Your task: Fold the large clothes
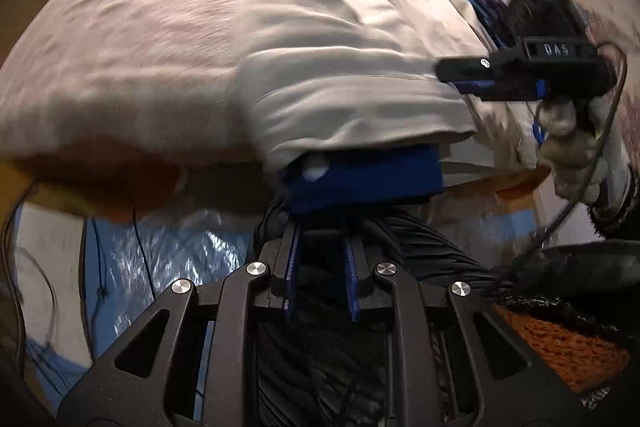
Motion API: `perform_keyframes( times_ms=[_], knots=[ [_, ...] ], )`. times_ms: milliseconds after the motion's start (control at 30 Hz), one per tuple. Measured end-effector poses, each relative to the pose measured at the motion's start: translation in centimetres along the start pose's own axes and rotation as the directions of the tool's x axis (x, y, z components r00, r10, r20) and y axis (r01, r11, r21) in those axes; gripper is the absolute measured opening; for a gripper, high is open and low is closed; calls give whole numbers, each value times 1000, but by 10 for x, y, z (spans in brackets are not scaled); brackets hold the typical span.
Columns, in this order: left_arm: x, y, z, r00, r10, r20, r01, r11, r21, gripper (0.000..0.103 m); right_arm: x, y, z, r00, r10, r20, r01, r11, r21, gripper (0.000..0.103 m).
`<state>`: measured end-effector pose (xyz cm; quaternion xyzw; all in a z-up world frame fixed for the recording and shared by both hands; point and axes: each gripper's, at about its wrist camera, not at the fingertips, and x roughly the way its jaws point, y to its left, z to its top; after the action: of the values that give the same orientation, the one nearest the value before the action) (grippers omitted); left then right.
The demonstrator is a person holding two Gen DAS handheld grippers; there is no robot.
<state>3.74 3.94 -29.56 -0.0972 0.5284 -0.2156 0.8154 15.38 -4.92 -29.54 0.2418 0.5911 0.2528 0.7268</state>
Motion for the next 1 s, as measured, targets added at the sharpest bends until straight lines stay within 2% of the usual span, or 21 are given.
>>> perform_keyframes(
  times_ms=[67,100,133,167,200,233,333,400,433,467,533,600,700,867,933,1000],
  knots=[
    [-17,14,-1,998,-14,58,19,997,-81,17,3,2,4,1000,10,-5,-10,1000,3,30],
    [-25,22,1,995,-25,92,36,991,-126,22,5,3,4,1000,13,-8,-13,1000,1,30],
    [-30,30,5,991,-39,127,61,983,-172,28,11,5,8,1000,18,-11,-18,1000,-2,26],
    [-34,38,9,985,-55,162,89,974,-209,45,14,7,8,1000,24,-16,-24,1000,-10,24],
    [-37,43,12,978,-61,198,107,967,-232,49,14,6,6,999,31,-19,-31,999,-11,21],
    [-38,47,16,971,-68,229,123,964,-236,49,17,8,5,999,36,-20,-36,999,-8,20],
    [-19,55,27,976,-100,196,145,961,-235,49,16,5,3,998,57,-16,-57,998,26,15],
    [-8,56,28,971,-154,183,199,945,-262,49,10,-2,-2,998,69,-9,-68,997,40,11],
    [-4,54,29,967,-179,182,223,940,-258,47,5,-5,-3,997,71,-4,-71,996,48,9],
    [0,42,25,965,-193,179,231,945,-229,35,2,-5,-3,997,72,3,-72,996,57,9],
    [1,16,23,976,-155,151,174,977,-120,33,-6,-3,-2,997,72,22,-73,996,52,8],
    [3,0,21,985,-113,128,119,992,-45,23,-10,1,0,999,42,32,-43,999,29,8],
    [-4,1,17,987,-73,143,79,996,-36,17,-10,0,-1,999,32,21,-33,999,32,8],
    [-10,2,18,985,-4,173,6,1000,-12,17,1,0,-2,999,45,2,-45,997,64,8],
    [-9,-1,18,984,16,175,-17,1000,2,8,1,-2,-2,998,59,3,-59,995,78,8],
    [-11,0,18,982,26,186,-28,1000,7,3,-2,0,-4,997,77,11,-77,994,75,8]
  ],
)
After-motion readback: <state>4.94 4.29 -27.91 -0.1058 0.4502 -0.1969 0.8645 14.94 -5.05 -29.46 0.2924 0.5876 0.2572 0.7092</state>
